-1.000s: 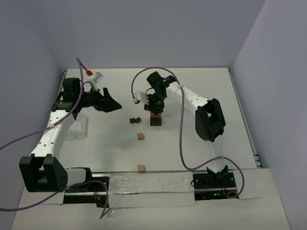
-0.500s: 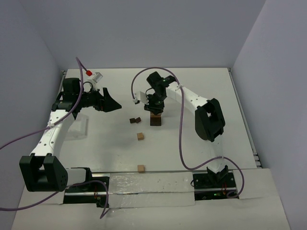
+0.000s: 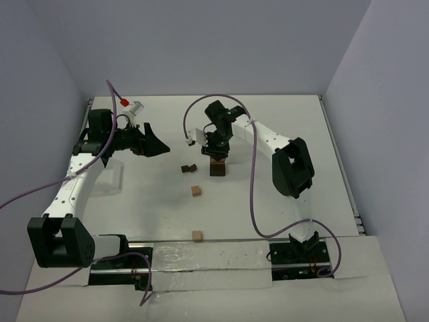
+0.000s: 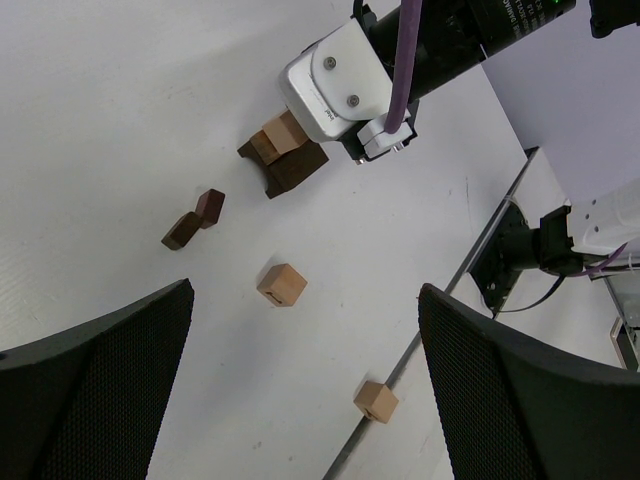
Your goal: Build the wood block tower
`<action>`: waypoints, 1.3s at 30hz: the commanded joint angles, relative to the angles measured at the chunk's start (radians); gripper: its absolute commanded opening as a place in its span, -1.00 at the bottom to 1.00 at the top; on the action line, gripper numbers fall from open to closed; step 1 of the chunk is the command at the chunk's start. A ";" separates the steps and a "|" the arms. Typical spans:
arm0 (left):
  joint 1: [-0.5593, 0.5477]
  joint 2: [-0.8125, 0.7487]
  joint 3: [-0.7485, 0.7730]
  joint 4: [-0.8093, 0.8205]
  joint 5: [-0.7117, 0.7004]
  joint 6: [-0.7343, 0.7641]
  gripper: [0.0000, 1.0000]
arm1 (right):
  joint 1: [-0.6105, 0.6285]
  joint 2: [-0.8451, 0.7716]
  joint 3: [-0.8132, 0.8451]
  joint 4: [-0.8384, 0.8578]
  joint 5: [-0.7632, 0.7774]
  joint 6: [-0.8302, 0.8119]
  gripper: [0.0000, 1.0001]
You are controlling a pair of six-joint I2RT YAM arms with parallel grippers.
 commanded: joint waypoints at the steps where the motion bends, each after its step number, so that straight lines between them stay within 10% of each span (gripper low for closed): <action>1: 0.010 0.004 0.004 0.010 0.038 0.015 0.98 | -0.005 0.016 0.015 0.010 -0.004 -0.004 -0.97; 20: 0.010 0.016 0.003 0.005 0.047 0.026 0.99 | -0.005 0.028 0.000 0.027 0.001 -0.003 -0.86; 39: 0.012 0.028 0.000 0.012 0.061 0.025 0.98 | -0.003 0.020 -0.013 0.033 0.006 0.001 -0.19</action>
